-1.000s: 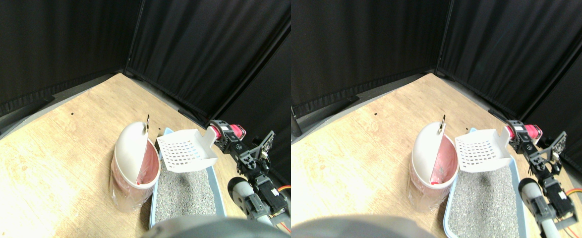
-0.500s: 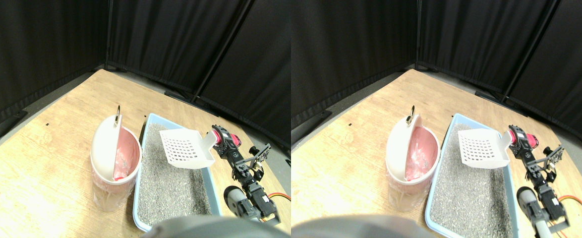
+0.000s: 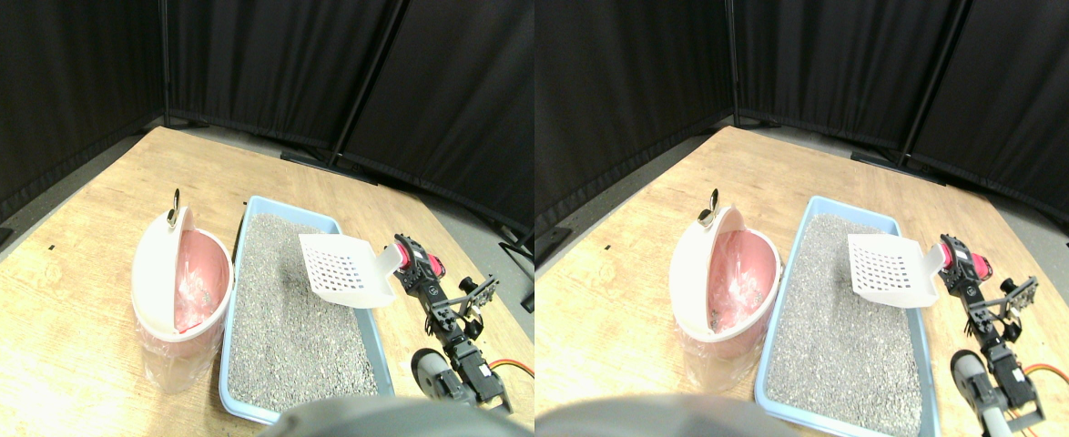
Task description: Scoop (unimanual)
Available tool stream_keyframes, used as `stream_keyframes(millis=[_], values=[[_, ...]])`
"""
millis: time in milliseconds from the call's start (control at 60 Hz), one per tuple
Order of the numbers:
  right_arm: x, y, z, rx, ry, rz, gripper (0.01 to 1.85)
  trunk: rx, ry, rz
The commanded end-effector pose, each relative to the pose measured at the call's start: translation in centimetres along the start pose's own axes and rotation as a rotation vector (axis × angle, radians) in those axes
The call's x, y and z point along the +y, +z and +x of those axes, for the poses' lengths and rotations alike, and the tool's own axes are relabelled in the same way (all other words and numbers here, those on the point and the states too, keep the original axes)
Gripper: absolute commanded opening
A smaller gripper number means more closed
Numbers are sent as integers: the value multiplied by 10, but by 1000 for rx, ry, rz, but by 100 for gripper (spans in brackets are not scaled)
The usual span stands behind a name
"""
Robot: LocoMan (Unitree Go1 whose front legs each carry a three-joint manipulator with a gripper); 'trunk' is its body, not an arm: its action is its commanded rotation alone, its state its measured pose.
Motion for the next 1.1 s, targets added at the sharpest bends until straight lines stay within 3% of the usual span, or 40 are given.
stream_keyframes(millis=[17, 400, 717, 883, 1100], values=[[-1, 1, -2, -29, 22, 34, 5, -9, -7, -18], [-13, -27, -12, 44, 13, 68, 5, -10, -2, -18], [-14, -62, -17, 24, 19, 145, 5, -9, 9, -18], [-22, -77, -21, 40, -60, 176, 5, -9, 7, -17], [-35, -91, -28, 78, -103, 162, 5, -5, 5, -9]])
